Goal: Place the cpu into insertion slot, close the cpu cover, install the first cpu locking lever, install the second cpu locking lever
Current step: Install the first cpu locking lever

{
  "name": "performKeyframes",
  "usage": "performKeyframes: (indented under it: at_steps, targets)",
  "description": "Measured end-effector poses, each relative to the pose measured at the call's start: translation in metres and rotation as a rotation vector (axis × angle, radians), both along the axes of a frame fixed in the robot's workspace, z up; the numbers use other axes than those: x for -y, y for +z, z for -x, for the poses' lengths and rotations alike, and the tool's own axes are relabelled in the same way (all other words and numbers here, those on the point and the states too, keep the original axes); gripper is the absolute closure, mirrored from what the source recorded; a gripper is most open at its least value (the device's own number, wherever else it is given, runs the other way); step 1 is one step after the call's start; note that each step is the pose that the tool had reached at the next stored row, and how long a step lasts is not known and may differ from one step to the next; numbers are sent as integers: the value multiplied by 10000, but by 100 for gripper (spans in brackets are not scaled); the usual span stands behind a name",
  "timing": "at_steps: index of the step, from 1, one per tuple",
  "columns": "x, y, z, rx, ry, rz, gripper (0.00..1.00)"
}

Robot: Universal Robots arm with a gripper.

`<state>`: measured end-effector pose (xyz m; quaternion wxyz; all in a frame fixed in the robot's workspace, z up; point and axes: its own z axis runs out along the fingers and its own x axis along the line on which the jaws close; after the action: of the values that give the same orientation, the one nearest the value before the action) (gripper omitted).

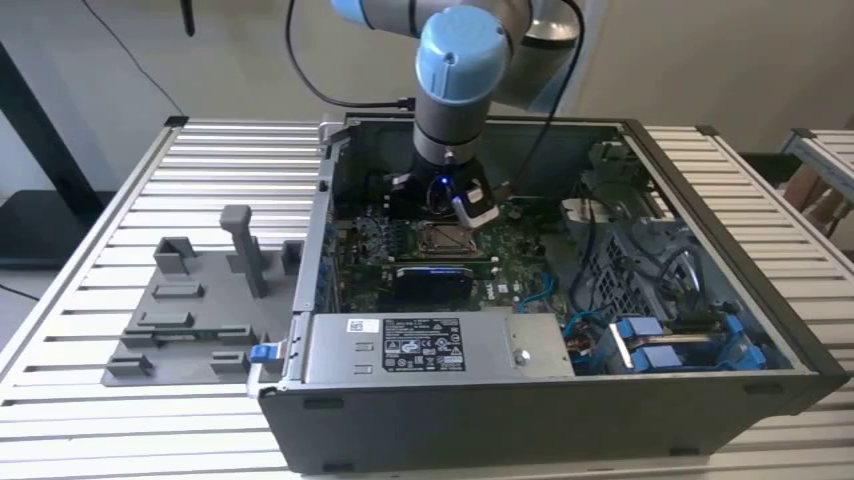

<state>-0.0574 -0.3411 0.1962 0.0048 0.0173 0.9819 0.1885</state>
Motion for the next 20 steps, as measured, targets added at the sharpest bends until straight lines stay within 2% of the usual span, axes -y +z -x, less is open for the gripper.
performKeyframes:
  at_steps: [11,20]
  targets:
    - [-1,-12,-78,0,-1,0,89]
    - [-1,-22,-180,-12,0,3,89]
